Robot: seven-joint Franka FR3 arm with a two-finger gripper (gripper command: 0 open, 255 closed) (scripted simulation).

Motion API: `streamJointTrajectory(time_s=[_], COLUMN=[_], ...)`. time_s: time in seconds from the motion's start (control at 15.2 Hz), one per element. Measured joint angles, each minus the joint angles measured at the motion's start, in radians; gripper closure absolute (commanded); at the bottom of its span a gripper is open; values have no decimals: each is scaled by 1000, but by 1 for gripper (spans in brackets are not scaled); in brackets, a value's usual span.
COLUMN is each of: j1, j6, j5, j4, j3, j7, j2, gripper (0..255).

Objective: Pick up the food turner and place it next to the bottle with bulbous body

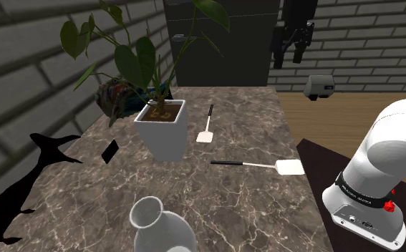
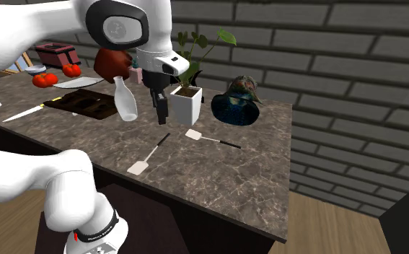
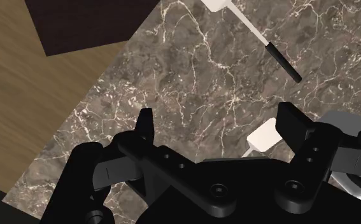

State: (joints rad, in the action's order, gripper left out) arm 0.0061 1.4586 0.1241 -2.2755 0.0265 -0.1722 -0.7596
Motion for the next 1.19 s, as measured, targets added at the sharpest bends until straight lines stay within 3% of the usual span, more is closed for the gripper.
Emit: streamJointTrajectory(time_s=[0.2,0.59,1.19], j1=[-6,-37,-107], j6=[41,234,521], j5=[11,49,19], j4=[-17,-72,-36], j3=[25,137,295], j7=[-41,-235,-557], j2=[16,120,400], gripper=[0,0,0])
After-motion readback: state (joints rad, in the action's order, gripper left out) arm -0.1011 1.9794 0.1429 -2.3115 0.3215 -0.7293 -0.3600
